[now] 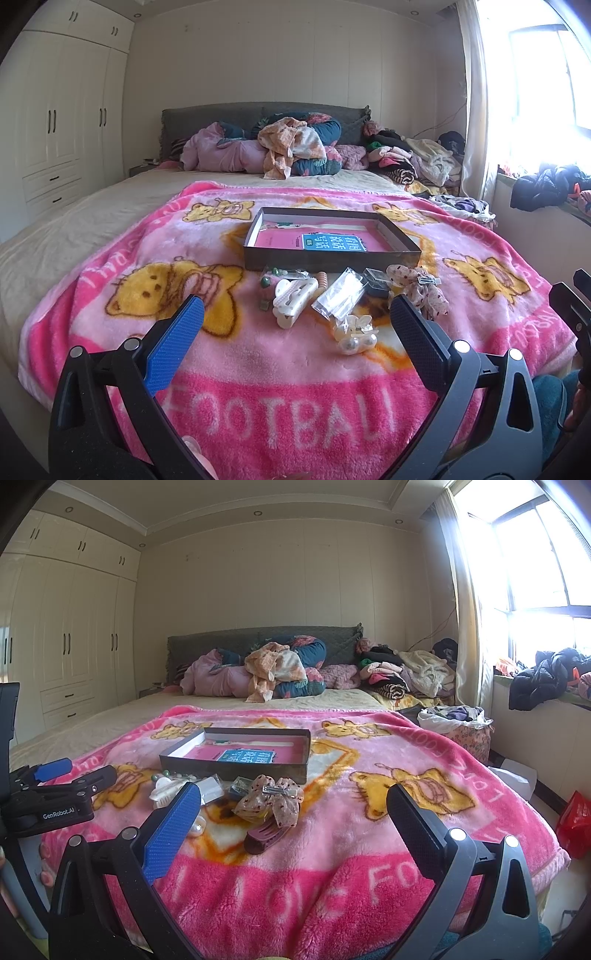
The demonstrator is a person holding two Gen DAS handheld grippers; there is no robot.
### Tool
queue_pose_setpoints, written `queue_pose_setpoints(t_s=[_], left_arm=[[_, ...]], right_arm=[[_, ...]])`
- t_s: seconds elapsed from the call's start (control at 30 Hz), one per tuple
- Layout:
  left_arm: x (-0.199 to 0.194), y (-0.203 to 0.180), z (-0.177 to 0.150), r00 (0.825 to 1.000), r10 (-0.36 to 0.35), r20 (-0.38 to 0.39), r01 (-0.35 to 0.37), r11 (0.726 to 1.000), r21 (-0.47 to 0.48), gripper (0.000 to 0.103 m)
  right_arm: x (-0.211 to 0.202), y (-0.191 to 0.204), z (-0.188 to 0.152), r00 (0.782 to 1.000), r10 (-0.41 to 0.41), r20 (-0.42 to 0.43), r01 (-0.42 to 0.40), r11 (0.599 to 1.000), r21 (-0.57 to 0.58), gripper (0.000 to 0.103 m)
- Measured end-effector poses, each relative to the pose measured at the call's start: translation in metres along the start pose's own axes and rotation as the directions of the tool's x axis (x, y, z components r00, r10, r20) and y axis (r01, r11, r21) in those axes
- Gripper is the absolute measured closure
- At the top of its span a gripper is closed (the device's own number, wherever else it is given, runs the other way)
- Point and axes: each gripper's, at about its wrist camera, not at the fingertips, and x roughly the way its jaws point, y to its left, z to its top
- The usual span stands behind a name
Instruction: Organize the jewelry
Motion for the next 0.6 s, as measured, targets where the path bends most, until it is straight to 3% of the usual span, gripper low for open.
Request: queue_pose_setpoints(t_s=[0.6], left_arm=[[-0.0061, 0.0013, 0.0011, 1.000, 0.002, 0.001, -0.002, 1.000, -0.001, 0.010]], right_arm=[[-0.0006, 0.0006, -0.0004, 1.000, -0.001, 0.005, 0.001, 1.000, -0.002, 0.005]])
